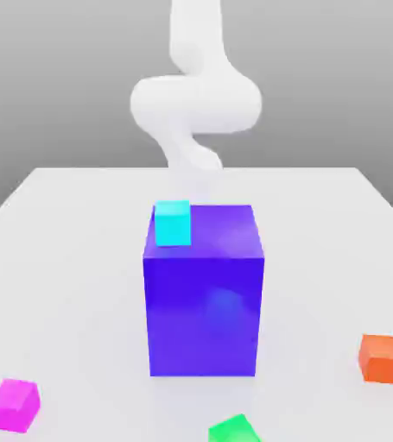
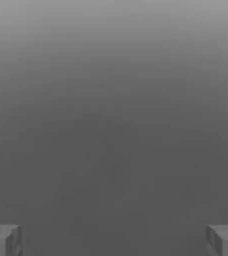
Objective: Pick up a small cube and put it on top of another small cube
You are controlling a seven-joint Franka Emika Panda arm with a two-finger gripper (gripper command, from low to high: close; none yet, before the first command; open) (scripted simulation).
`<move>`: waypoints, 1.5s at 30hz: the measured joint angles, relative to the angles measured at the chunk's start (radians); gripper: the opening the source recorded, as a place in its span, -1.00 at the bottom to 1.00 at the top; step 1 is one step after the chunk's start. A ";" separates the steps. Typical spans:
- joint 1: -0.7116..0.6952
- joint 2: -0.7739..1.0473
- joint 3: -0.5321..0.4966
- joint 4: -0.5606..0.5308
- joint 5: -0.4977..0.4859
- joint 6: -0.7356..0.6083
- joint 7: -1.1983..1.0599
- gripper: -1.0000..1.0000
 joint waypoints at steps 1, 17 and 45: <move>0.000 0.039 -0.015 -0.001 0.003 0.012 -0.014 0.00; -0.036 0.621 -0.234 -0.016 0.121 0.194 -0.281 0.00; -0.214 1.096 -0.235 -0.018 0.224 0.355 -0.493 -1.00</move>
